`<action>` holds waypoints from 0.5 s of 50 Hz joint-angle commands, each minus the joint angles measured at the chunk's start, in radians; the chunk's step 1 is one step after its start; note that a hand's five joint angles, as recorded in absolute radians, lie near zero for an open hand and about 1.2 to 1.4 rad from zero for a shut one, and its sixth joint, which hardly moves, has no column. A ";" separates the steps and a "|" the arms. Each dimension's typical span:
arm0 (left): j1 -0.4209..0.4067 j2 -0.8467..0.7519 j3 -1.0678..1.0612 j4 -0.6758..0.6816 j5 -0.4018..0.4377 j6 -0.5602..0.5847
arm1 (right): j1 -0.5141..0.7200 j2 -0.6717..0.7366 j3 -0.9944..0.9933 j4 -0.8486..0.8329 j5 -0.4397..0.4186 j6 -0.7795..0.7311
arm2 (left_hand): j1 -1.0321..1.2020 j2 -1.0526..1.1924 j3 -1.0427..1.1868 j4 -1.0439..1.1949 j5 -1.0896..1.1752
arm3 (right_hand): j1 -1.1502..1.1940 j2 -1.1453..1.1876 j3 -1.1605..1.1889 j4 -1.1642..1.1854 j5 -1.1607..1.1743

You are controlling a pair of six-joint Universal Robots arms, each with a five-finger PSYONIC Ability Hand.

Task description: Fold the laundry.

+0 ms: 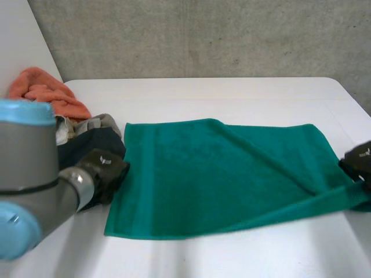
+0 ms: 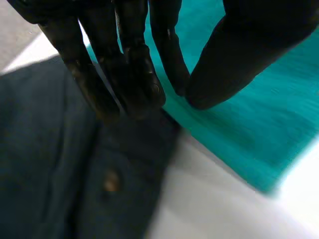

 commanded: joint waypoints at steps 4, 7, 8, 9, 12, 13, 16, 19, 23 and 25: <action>-0.056 -0.115 0.139 -0.106 0.031 -0.085 | 0.049 0.070 -0.079 -0.095 0.011 0.172 | 0.205 -0.079 -0.070 -0.080 -0.071 | 0.269 0.218 0.203 0.196 0.218; -0.059 -0.055 0.066 -0.090 0.053 -0.113 | 0.046 0.073 -0.077 -0.149 0.014 0.187 | -0.273 -0.558 -0.549 -0.559 -0.550 | 0.269 0.218 0.203 0.196 0.218; -0.061 -0.038 0.046 -0.081 0.059 -0.119 | 0.047 0.078 -0.076 -0.166 0.016 0.196 | -0.295 -0.580 -0.571 -0.580 -0.572 | 0.269 0.218 0.203 0.196 0.218; -0.061 -0.022 0.026 -0.074 0.065 -0.124 | 0.049 0.079 -0.076 -0.181 0.018 0.206 | -0.324 -0.609 -0.600 -0.610 -0.601 | 0.269 0.218 0.203 0.196 0.218; -0.062 0.029 -0.051 -0.040 0.076 -0.133 | 0.056 0.090 -0.074 -0.227 0.033 0.252 | -0.422 -0.706 -0.697 -0.707 -0.698 | 0.269 0.218 0.203 0.196 0.218; -0.062 0.037 -0.068 -0.032 0.077 -0.135 | 0.061 0.093 -0.076 -0.236 0.039 0.265 | -0.419 -0.704 -0.694 -0.704 -0.695 | 0.269 0.218 0.203 0.196 0.218; -0.067 0.060 -0.128 0.005 0.068 -0.135 | 0.073 0.102 -0.076 -0.264 0.057 0.290 | -0.401 -0.686 -0.677 -0.686 -0.678 | 0.269 0.218 0.203 0.196 0.218; -0.076 0.063 -0.166 0.049 0.045 -0.132 | 0.083 0.113 -0.079 -0.284 0.071 0.299 | -0.366 -0.651 -0.641 -0.651 -0.643 | 0.269 0.218 0.203 0.196 0.218; -0.076 0.042 -0.181 0.107 0.009 -0.132 | 0.093 0.113 -0.074 -0.292 0.074 0.302 | -0.337 -0.621 -0.612 -0.622 -0.613 | 0.269 0.218 0.203 0.196 0.218; -0.076 0.029 -0.178 0.127 -0.005 -0.132 | 0.096 0.113 -0.071 -0.290 0.074 0.305 | -0.301 -0.586 -0.577 -0.587 -0.578 | 0.269 0.218 0.203 0.196 0.218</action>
